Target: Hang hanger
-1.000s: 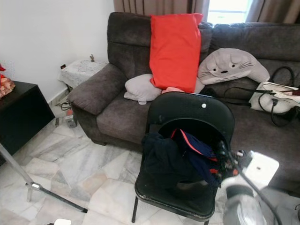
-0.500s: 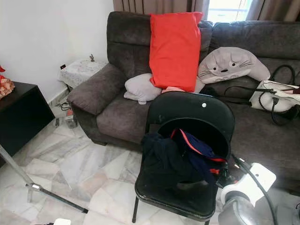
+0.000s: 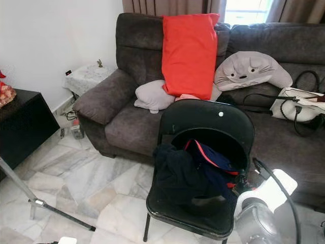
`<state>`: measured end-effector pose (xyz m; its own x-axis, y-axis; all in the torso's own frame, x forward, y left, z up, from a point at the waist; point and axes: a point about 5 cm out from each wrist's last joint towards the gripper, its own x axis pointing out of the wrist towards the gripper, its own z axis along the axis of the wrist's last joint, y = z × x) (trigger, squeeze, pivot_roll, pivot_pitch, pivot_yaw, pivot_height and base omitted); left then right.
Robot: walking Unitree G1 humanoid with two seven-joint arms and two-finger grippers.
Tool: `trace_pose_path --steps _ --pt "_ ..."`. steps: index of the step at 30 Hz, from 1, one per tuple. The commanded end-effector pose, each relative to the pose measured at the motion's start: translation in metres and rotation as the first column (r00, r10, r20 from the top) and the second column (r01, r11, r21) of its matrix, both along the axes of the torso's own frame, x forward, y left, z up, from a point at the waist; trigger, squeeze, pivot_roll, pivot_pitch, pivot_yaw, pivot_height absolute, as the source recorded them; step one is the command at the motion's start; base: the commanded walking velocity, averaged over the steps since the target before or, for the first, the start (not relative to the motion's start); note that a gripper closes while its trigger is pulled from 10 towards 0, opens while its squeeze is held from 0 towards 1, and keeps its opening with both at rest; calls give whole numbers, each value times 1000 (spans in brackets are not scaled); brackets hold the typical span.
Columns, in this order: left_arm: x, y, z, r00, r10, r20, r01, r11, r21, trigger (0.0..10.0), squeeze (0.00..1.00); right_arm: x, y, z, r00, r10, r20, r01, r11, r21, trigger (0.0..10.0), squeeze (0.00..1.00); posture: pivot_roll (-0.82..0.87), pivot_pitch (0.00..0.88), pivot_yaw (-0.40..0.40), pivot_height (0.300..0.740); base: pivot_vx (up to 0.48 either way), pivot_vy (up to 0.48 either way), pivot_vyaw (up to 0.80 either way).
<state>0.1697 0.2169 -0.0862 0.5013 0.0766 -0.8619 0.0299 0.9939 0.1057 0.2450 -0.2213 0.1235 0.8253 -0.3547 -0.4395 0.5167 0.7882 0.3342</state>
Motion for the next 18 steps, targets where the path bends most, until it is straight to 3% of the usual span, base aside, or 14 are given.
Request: trace_pose_path --steps 1,18 --pt "-1 3 0 1000 -8 -5 8 1000 13 10000 0 7 8 2 999 43 5 -43 999 19 10000 0 -150 2 68 740 0 0 0" --pt "-1 3 0 1000 -7 -6 7 1000 13 10000 0 9 -1 -4 998 4 -57 -2 1000 30 10000 0 -144 2 68 740 0 0 0"
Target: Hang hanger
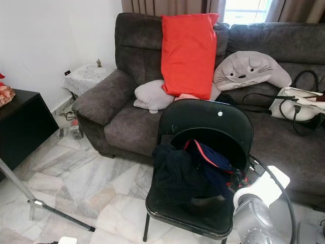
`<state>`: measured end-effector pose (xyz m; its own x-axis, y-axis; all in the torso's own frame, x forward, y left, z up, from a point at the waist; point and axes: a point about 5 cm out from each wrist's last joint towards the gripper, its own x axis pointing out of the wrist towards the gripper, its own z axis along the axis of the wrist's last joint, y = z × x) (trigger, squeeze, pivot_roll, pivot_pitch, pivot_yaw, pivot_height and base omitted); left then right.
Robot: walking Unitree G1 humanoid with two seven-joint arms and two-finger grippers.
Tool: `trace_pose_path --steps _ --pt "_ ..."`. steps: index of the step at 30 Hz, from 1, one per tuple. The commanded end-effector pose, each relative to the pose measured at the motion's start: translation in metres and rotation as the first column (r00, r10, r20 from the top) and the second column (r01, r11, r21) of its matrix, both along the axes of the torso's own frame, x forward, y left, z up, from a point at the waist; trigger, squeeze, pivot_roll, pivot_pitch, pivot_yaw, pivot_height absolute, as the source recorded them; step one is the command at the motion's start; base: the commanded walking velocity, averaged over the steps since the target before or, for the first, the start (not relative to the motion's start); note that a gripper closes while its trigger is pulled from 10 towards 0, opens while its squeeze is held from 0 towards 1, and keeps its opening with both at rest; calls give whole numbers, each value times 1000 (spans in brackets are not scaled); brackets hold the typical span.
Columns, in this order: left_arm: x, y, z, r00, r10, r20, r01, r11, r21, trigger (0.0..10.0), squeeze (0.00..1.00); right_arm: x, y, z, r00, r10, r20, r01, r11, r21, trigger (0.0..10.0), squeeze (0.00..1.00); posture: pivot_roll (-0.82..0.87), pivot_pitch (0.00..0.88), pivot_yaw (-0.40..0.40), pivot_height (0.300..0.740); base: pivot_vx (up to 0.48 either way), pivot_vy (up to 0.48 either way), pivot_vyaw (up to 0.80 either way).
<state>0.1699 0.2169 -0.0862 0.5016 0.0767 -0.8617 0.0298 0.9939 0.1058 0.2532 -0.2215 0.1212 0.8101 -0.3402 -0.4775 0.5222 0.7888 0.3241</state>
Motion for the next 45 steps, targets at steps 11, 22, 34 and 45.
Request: trace_pose_path --steps 11,22,34,45 --pt "-2 3 0 1000 -6 -6 6 1000 11 10000 0 8 -6 -2 1000 0 -25 1 999 41 10000 0 -140 3 70 740 0 0 0" --pt "-2 3 0 1000 -10 -7 10 1000 10 10000 0 10 -9 -5 999 -8 -46 11 998 68 10000 0 -141 3 73 740 0 0 0" --pt "-1 3 0 1000 -13 -7 13 1000 10 10000 0 -2 -9 -14 992 -34 -120 44 996 80 10000 0 -144 6 76 740 0 0 0" --pt "-1 3 0 1000 -16 -5 16 1000 12 10000 0 -14 -13 -22 979 -102 -175 114 992 60 10000 0 -143 4 77 740 0 0 0"
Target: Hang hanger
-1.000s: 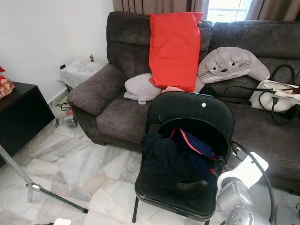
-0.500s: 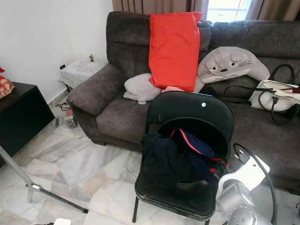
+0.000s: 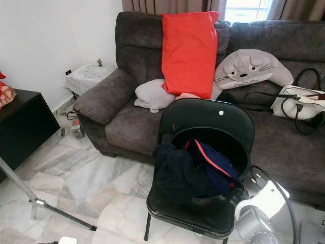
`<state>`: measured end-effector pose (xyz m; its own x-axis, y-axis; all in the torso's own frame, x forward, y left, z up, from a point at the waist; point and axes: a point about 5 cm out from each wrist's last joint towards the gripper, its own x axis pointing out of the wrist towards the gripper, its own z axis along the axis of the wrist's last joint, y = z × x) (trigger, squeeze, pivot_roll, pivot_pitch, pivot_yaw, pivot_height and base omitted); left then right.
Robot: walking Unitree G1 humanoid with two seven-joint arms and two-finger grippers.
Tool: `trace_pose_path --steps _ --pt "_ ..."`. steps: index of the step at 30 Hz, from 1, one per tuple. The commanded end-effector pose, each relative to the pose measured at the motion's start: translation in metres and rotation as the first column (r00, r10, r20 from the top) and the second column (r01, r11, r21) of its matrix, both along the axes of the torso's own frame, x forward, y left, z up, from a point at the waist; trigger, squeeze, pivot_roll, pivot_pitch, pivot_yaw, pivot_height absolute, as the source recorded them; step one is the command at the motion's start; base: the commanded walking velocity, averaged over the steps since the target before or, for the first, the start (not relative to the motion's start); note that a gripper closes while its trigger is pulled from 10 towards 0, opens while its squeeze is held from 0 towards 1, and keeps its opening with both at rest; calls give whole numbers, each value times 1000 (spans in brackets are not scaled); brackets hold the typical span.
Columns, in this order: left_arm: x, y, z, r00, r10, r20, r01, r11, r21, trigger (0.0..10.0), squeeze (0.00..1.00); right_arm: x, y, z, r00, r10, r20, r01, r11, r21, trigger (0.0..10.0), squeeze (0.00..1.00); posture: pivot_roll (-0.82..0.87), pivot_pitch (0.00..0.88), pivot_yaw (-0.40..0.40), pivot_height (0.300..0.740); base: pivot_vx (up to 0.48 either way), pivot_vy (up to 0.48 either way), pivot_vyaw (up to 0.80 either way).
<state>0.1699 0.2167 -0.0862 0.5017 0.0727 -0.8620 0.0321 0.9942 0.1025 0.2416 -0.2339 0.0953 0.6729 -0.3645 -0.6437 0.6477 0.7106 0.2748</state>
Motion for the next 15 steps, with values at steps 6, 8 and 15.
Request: trace_pose_path --steps 6,8,15 --pt "-1 3 0 1000 -13 -4 13 1000 15 10000 0 -5 -23 12 992 -127 21 129 978 -163 10000 0 -143 3 76 740 0 0 0" --pt "-1 3 0 1000 -13 -5 13 1000 15 10000 0 -5 -24 10 992 -124 10 124 979 -163 10000 0 -141 2 76 740 0 0 0" --pt "-1 3 0 1000 -14 -5 14 1000 15 10000 0 5 -15 6 1000 -11 7 12 982 -186 10000 0 -139 2 78 740 0 0 0"
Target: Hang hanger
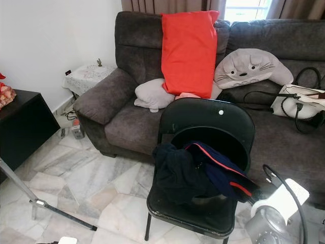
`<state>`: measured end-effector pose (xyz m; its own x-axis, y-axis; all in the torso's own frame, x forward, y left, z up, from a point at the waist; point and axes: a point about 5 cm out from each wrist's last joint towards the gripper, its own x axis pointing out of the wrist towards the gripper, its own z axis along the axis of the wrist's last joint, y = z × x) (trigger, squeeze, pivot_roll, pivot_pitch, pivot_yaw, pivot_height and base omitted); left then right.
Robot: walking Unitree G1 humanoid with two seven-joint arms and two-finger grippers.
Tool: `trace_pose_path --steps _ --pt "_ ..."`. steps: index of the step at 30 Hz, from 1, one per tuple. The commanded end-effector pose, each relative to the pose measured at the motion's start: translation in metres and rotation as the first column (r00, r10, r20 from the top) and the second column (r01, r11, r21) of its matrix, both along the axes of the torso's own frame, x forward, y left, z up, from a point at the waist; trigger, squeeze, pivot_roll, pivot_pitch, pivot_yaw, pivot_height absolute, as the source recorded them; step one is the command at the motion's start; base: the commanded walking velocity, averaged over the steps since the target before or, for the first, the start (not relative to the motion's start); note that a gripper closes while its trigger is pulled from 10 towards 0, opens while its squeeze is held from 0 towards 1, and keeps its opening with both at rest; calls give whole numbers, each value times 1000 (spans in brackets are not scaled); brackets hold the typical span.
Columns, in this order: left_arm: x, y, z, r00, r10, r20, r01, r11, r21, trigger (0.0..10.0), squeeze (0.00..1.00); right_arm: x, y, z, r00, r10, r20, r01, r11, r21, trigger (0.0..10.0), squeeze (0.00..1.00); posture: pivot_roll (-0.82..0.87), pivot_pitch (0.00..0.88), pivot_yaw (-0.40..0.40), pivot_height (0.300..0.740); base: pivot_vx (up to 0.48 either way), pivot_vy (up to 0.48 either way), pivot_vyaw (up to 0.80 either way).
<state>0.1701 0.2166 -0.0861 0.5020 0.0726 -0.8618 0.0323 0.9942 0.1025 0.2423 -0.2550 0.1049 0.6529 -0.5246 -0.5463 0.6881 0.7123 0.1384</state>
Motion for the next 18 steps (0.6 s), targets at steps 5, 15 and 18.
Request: trace_pose_path --steps 5,15,18 --pt "-1 4 0 1000 -14 -5 14 1000 16 10000 0 11 11 -7 993 115 -17 -115 993 14 10000 0 -138 2 80 740 0 0 0" --pt "-1 4 0 1000 -13 -5 14 1000 17 10000 0 16 9 -13 998 60 21 -61 997 45 10000 0 -132 2 82 740 0 0 0" --pt "-1 4 0 1000 -15 -5 16 1000 17 10000 0 17 9 -17 998 56 34 -58 996 63 10000 0 -131 1 83 740 0 0 0"
